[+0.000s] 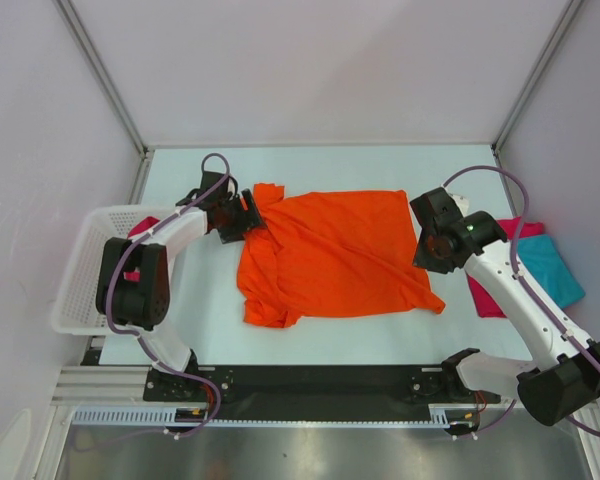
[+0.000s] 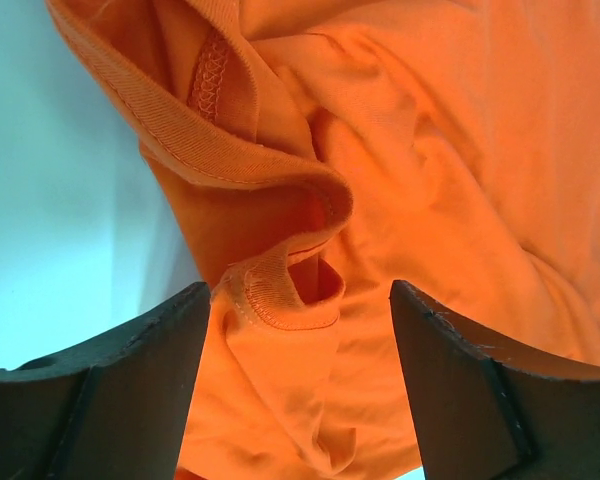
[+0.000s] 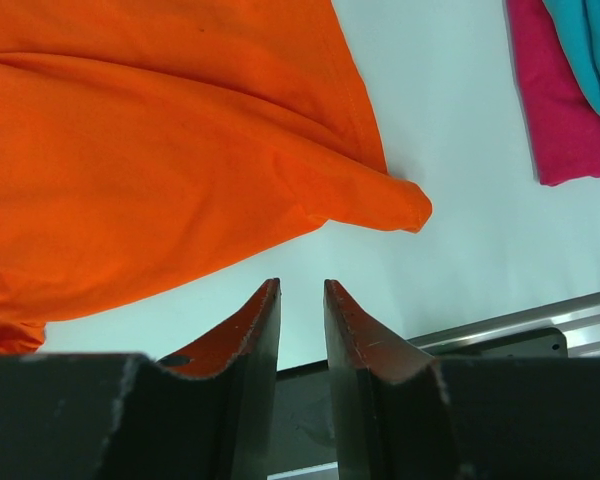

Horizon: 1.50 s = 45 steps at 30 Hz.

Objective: Fold and stack the t-shirts

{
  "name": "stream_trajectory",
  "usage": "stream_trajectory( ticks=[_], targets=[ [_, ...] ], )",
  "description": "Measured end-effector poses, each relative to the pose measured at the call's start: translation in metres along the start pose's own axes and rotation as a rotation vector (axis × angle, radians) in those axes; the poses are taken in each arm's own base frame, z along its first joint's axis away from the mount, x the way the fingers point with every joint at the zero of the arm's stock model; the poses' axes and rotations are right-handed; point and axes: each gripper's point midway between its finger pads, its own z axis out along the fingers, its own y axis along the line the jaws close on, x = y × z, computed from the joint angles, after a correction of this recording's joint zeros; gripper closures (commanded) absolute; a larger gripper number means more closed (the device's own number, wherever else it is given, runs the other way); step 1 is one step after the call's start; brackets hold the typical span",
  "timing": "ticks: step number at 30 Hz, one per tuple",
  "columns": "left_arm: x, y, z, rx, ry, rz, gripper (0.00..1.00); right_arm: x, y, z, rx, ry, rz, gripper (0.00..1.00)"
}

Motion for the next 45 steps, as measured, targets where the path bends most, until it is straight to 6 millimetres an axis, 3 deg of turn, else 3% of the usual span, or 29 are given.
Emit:
stream_trajectory(
  ticks=[10,14,18,25,29,32,37,40,41,45],
  targets=[
    [0.005,0.005,0.008,-0.012,0.024,-0.006,0.36,-0.003,0.000,-0.002,0.001,-0.010,0.002,0.71],
    [0.009,0.009,0.013,-0.023,0.040,-0.011,0.47,-0.007,0.001,-0.005,-0.002,-0.020,0.006,0.72],
    [0.014,0.014,0.018,-0.037,0.055,-0.018,0.99,-0.009,0.001,-0.007,-0.004,-0.025,0.007,0.72],
    [0.016,0.017,0.020,-0.049,0.062,-0.022,1.00,-0.008,0.000,-0.008,0.001,-0.022,0.006,0.72],
    [0.018,0.019,0.010,-0.067,0.052,-0.025,1.00,-0.008,0.000,-0.007,-0.001,-0.023,0.006,0.72],
    [0.014,0.018,-0.009,-0.075,0.021,-0.028,1.00,-0.009,0.002,-0.007,-0.007,-0.028,0.008,0.73],
    [0.010,0.019,-0.058,-0.057,-0.072,-0.073,1.00,-0.010,0.007,-0.002,-0.033,-0.029,0.000,0.73],
    [0.011,0.032,-0.087,-0.073,-0.129,-0.117,1.00,-0.010,0.012,0.002,-0.053,-0.019,-0.011,0.73],
    [0.013,0.039,-0.097,-0.083,-0.151,-0.138,0.94,-0.010,0.015,0.004,-0.061,-0.014,-0.017,0.73],
    [0.023,0.063,-0.124,-0.122,-0.200,-0.199,0.90,-0.007,0.022,0.013,-0.086,0.007,-0.038,0.73]
  ],
)
